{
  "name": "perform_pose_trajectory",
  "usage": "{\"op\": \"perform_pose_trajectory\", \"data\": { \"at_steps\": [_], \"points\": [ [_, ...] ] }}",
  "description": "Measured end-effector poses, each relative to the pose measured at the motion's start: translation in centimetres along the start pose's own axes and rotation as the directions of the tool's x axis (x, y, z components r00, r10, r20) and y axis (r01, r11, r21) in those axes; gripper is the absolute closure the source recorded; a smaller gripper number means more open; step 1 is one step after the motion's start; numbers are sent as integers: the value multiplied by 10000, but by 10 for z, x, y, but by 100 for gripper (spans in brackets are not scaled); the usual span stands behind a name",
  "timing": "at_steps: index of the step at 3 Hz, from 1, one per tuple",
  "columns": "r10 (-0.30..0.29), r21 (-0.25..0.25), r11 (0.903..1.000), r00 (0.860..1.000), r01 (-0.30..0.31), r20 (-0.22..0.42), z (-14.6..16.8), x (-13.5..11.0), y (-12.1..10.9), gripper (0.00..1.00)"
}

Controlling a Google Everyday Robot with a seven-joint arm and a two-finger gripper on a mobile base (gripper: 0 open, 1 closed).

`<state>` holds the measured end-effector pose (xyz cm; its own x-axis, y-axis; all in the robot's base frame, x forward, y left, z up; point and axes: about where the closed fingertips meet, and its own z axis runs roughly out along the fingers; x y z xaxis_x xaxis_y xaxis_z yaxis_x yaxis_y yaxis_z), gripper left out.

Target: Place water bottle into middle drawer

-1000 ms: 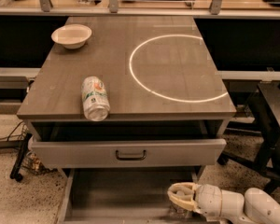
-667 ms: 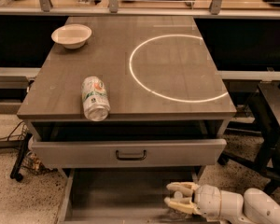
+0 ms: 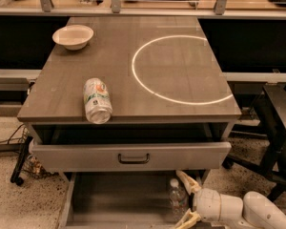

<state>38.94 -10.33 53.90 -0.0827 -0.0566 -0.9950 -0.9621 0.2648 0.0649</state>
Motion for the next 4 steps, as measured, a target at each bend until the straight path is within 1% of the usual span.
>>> {"op": "perform_pose_trajectory", "data": {
  "at_steps": [1,2,3,4],
  "points": [
    [36,104,9999,9998,-34,-191,-9,1,4,0],
    [74,367,9993,9989,-57,-473,-27,3,7,0],
    [-47,1178,9929,9956,158,-934,-70,-6,8,0],
    [-393,1995,9777,9907,650,-1304,-112,-27,3,0]
  ]
}}
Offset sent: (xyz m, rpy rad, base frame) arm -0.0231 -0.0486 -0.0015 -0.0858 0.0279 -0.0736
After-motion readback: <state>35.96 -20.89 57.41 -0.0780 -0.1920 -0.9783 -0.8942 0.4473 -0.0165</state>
